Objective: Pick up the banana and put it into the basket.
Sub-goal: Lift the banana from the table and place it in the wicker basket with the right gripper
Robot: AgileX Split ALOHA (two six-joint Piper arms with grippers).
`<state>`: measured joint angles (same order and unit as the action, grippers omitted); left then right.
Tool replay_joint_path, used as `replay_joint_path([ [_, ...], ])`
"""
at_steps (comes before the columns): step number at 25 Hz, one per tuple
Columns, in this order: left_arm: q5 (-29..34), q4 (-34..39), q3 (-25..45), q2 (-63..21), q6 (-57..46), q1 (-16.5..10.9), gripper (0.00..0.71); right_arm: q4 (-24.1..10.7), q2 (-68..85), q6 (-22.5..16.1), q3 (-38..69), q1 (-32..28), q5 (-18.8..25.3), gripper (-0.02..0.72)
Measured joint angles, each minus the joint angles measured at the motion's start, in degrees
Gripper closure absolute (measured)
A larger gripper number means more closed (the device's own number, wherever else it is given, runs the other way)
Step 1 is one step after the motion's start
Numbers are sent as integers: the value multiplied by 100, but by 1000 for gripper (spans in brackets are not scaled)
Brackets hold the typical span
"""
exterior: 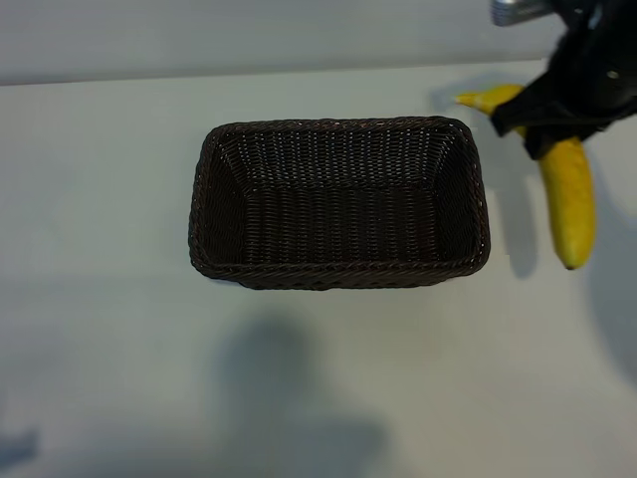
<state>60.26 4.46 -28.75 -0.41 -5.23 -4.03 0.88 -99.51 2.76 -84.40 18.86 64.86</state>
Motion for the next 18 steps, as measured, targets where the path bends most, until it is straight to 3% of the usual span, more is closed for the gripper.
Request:
replay_joint_path([
  [11, 0, 0, 0, 0, 0, 0, 221, -24, -916, -7, -1154, 1164, 313, 269],
  [14, 0, 0, 0, 0, 0, 0, 221, -154, -1087, 389, -1333, 1493, 112, 269],
  [18, 0, 0, 0, 0, 0, 0, 221, -357, -1191, 1512, -1380, 1868, -293, 269],
])
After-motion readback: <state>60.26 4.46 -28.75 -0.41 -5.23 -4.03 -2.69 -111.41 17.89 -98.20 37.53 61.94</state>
